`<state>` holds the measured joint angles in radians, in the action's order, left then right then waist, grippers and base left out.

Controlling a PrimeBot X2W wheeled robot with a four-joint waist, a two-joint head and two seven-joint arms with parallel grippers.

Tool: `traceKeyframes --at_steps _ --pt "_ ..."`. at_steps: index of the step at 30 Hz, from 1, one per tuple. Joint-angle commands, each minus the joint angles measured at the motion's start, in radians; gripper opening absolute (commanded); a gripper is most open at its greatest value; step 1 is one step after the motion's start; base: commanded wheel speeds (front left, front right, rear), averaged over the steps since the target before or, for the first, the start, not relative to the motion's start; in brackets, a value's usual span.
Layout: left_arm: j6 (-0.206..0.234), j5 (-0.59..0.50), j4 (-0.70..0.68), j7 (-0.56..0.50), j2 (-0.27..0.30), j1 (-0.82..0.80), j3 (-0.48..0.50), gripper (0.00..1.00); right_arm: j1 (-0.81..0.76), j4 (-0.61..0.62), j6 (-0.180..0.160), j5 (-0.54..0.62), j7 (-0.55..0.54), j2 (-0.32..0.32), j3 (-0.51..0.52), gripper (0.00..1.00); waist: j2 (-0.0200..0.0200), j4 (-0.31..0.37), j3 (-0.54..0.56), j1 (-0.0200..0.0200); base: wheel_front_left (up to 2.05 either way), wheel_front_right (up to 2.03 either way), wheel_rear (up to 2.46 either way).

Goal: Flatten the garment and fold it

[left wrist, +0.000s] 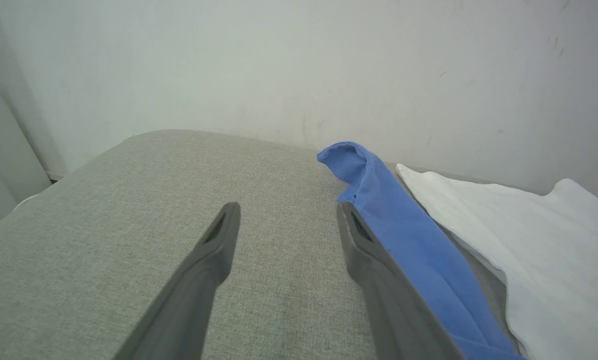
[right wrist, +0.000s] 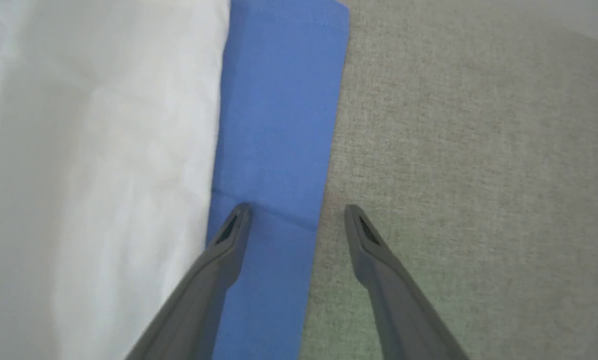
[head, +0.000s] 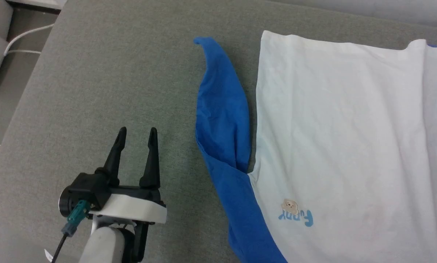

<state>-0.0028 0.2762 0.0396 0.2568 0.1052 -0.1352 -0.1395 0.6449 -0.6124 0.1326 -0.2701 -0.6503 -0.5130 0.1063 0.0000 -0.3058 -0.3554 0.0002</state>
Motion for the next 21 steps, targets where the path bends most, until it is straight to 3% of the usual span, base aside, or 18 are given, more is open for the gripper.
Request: traceKeyframes --at_steps 1,6,7,21 --pt "-0.009 -0.011 0.003 0.005 -0.007 -0.013 0.006 1.0 0.012 -0.01 -0.002 0.009 -0.001 -0.005 -0.007 1.0 0.0 -0.031 -0.03 -0.0002 0.0 0.0 0.0" --pt "-0.03 -0.031 0.016 0.005 -0.027 -0.01 0.025 1.0 0.005 -0.071 -0.002 0.01 0.003 -0.021 -0.055 1.0 0.0 -0.037 -0.031 -0.0002 0.0 0.0 0.0" --pt "-0.034 -0.035 0.019 0.005 -0.03 -0.009 0.028 1.0 0.002 -0.08 -0.002 0.005 0.005 -0.021 -0.061 0.0 0.0 -0.036 -0.03 -0.0002 0.0 0.0 0.0" --pt "-0.071 -0.074 0.061 0.005 -0.046 0.02 0.06 1.0 -0.006 -0.177 -0.002 -0.048 0.192 -0.046 -0.027 0.0 0.0 0.043 0.056 -0.0002 0.0 0.0 0.0"
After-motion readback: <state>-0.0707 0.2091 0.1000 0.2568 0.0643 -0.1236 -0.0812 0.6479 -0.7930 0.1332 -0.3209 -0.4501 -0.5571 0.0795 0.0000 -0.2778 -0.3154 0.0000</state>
